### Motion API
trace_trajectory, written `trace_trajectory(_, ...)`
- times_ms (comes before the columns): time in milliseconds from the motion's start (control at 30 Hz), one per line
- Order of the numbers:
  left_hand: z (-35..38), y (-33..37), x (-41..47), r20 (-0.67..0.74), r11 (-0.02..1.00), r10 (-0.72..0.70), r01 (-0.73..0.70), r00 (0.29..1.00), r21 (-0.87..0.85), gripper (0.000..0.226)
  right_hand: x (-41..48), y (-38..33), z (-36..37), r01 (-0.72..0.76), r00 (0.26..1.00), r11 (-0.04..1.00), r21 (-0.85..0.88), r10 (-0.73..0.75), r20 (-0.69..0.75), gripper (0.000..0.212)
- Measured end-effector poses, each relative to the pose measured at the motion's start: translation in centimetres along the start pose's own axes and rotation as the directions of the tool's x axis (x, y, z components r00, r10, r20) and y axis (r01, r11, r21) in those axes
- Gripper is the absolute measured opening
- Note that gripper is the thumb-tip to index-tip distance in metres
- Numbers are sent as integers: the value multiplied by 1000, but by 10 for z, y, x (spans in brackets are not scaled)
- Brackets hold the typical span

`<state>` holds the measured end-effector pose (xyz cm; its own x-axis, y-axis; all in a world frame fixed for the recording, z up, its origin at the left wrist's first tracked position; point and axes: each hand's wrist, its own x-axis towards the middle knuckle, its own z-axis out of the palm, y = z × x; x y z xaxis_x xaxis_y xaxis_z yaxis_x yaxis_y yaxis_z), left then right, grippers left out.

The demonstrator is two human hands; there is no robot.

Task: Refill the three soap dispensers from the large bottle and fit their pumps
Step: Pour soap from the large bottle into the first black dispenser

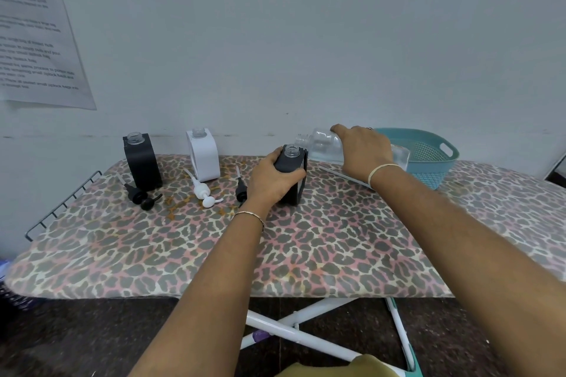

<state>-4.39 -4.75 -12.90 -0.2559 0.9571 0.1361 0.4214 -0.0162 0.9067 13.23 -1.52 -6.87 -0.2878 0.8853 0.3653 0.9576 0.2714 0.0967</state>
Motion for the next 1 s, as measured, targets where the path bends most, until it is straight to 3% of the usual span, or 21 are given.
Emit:
trace_trajectory(633,-14,9,10,185,984,-110,133,976,-116,58,-7,4,-5,2,1000,1000,-27,-2,14,57)
trace_trajectory(1000,-12,4,11,178,977,-123,151,976,-151,62,-4,4,-6,4,1000,1000,-27,-4,16,61)
